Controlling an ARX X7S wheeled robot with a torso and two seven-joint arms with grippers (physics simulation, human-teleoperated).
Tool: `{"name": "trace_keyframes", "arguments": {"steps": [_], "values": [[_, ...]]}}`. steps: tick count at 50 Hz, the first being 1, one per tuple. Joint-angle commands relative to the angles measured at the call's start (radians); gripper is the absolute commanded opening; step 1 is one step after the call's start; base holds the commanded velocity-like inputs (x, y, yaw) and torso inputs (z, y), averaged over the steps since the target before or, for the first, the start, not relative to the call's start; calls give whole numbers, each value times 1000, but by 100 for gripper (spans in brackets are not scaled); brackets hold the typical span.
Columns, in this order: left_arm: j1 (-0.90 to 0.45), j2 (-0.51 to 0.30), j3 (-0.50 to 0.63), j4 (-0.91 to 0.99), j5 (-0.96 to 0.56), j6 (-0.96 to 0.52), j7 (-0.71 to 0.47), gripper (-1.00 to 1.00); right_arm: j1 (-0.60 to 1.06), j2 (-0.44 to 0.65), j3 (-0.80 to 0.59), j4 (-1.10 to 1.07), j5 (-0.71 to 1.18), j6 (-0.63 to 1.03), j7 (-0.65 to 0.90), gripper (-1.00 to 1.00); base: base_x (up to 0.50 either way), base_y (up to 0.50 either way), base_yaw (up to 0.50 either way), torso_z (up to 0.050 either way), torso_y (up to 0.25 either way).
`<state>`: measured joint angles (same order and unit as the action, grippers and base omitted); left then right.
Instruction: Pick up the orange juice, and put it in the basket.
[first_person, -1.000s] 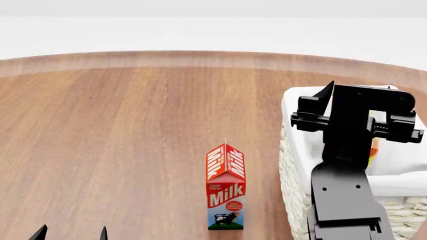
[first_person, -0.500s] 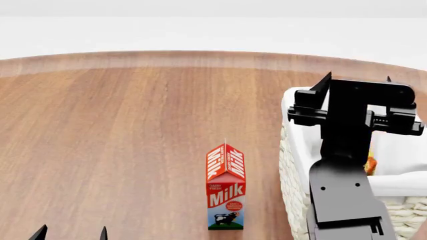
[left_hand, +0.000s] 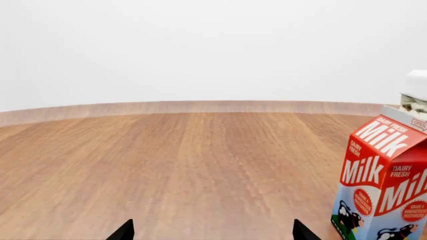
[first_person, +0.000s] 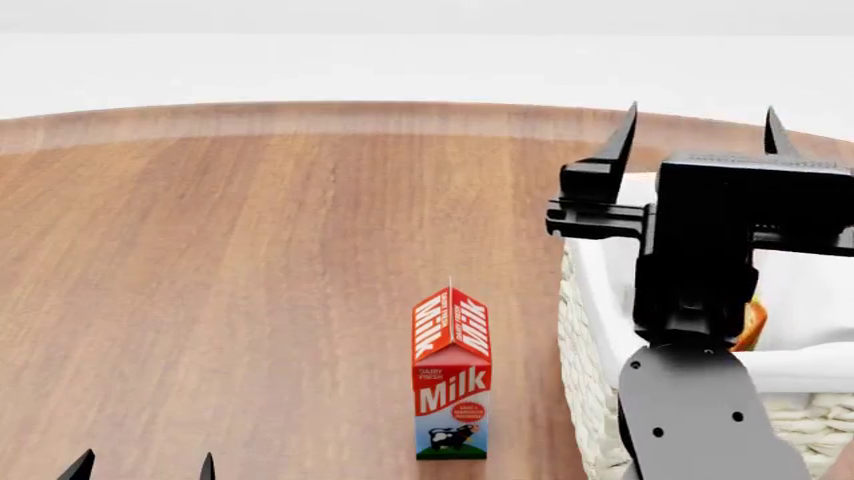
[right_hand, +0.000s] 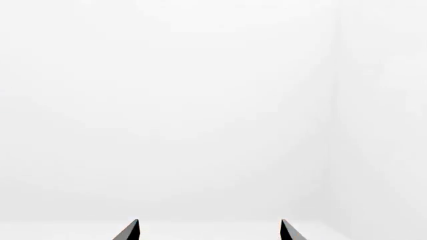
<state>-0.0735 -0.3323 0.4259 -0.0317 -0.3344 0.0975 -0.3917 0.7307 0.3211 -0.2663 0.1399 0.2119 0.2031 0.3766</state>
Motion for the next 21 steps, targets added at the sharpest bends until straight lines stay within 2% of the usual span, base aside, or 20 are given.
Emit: {"name": "trace_keyframes", "arguments": {"steps": [1, 21], "values": [[-1, -1, 2, 0, -1, 1, -2, 100, -76, 33, 9, -194, 32, 48, 4, 100, 0, 0, 0, 0, 0], [-2, -4, 6, -1, -4, 2, -4, 100, -172, 70, 32, -378, 77, 60, 13, 100, 0, 0, 0, 0, 0]]}}
